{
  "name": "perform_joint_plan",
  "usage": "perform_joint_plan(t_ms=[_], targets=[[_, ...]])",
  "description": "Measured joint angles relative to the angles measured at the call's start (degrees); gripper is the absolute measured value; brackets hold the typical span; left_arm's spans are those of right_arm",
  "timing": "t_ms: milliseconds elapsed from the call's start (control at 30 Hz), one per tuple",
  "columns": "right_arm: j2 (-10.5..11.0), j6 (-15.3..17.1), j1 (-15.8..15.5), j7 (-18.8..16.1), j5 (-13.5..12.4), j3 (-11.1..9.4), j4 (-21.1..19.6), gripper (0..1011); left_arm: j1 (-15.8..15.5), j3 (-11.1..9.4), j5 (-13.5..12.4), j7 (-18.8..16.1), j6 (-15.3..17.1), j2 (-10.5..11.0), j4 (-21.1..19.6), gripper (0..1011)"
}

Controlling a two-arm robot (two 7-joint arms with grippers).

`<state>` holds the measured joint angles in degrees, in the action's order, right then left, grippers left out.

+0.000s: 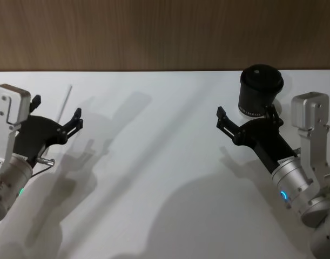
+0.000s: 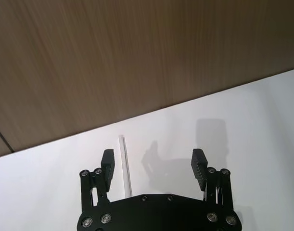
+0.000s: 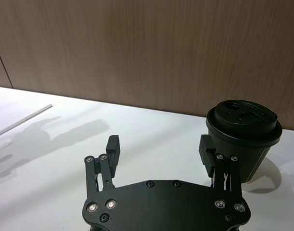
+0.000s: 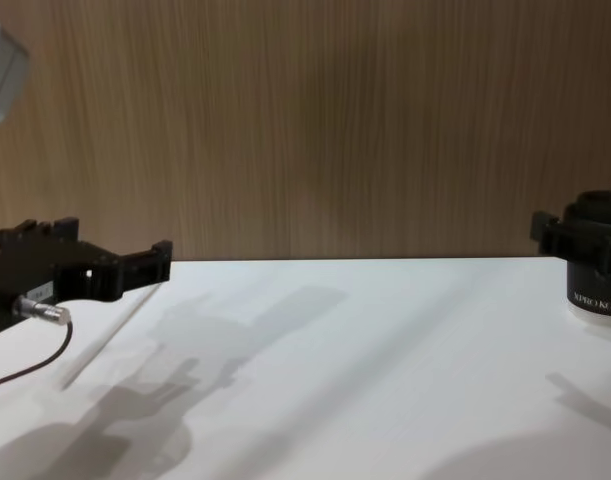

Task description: Pick up the straw with one hand, pass it to the other hand, and insert it into the cup.

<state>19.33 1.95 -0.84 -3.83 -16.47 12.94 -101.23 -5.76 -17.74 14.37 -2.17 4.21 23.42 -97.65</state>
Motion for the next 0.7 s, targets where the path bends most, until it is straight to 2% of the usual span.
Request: perform_joint_plan(t_ms=[400,700], targets=[[0.0,0.0,0.0,0.0,0.0,0.0,0.0,1001,2.5,3.0,3.4,-2.9,4.0,-3.2,-0.5,1002],[0.0,0.0,0.0,0.0,0.0,0.0,0.0,1001,3.1,4.6,5.4,-4.7,7.3,-5.5,-0.1,1003]])
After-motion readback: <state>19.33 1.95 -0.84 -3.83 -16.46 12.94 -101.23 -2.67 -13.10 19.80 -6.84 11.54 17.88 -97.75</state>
